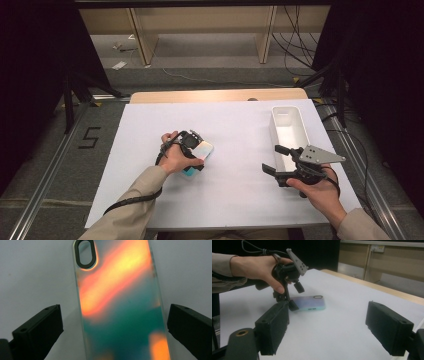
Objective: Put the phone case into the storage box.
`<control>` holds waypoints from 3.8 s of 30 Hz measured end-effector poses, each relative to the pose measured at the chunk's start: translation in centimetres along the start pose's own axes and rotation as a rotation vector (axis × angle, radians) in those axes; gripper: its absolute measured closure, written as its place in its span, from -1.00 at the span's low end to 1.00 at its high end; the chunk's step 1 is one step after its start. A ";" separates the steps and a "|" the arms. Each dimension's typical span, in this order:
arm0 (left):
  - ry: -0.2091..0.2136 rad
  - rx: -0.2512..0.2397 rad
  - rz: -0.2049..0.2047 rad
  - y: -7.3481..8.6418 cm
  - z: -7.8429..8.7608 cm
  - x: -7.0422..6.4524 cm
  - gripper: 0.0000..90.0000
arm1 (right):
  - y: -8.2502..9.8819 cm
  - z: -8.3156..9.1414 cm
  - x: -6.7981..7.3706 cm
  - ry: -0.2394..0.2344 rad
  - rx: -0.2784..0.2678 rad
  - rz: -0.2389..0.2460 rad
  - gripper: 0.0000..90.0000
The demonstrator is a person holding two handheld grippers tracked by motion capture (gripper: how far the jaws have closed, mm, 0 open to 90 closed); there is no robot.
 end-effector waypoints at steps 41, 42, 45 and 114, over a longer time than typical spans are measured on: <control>0.081 0.069 0.086 0.3 -0.4 -0.3 -0.74 | 0.2 -0.2 0.1 -0.006 0.010 -0.003 -0.57; 0.082 0.069 0.087 0.3 -0.4 -0.3 -0.73 | 0.2 -0.2 0.1 -0.006 0.010 -0.003 -0.57; 0.083 0.070 0.089 0.3 -0.3 -0.3 -0.73 | 0.2 -0.2 0.1 -0.006 0.010 -0.003 -0.57; 0.100 -0.351 0.118 -1.2 5.0 -1.3 -0.62 | -0.6 0.0 0.4 0.023 -0.030 -0.026 -0.70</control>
Point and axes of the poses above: each handheld gripper's, and its own axes: z roughly backward along the jaws, y roughly out of its underside, x roughly to its left, the point moved 9 cm from there along -z, roughly forward along the jaws, and after that the axes turned 7 degrees about -z, right-handed, at the moved point
